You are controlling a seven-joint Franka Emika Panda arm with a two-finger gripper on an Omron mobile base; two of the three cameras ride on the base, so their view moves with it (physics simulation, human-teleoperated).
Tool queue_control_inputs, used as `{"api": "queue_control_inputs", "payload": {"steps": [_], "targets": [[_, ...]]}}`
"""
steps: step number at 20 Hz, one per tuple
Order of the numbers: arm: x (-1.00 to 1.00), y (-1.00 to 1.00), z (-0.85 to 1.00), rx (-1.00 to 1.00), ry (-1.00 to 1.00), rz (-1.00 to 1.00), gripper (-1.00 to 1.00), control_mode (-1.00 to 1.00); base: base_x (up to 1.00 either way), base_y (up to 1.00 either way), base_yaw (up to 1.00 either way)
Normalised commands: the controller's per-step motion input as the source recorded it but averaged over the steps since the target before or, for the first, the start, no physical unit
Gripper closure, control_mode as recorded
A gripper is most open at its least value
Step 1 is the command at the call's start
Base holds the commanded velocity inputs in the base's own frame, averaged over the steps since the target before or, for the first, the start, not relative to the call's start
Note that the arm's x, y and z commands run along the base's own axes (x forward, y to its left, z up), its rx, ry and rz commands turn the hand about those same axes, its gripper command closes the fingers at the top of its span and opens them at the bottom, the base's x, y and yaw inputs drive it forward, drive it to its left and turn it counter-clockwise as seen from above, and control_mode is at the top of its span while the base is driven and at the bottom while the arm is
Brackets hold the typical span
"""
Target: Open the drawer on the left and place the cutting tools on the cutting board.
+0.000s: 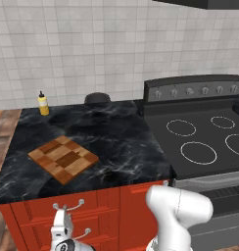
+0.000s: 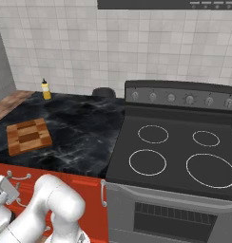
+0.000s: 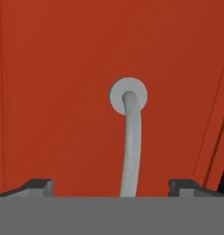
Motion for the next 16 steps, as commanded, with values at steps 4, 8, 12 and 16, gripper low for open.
{"api": "queue_control_inputs", "payload": {"steps": [4, 8, 12, 16], "targets": [[0.29, 0.15, -0.28, 0.0, 0.0, 0.0, -1.0, -1.0, 0.0, 0.0, 0.0], [0.25, 0.13, -0.32, 0.0, 0.0, 0.0, -1.0, -1.0, 0.0, 0.0, 0.0], [0.11, 0.05, -0.09, 0.0, 0.0, 0.0, 1.0, -1.0, 0.0, 0.0, 0.0], [0.0, 0.0, 0.0, 0.0, 0.0, 0.0, 1.0, -1.0, 0.0, 0.0, 0.0]]}}
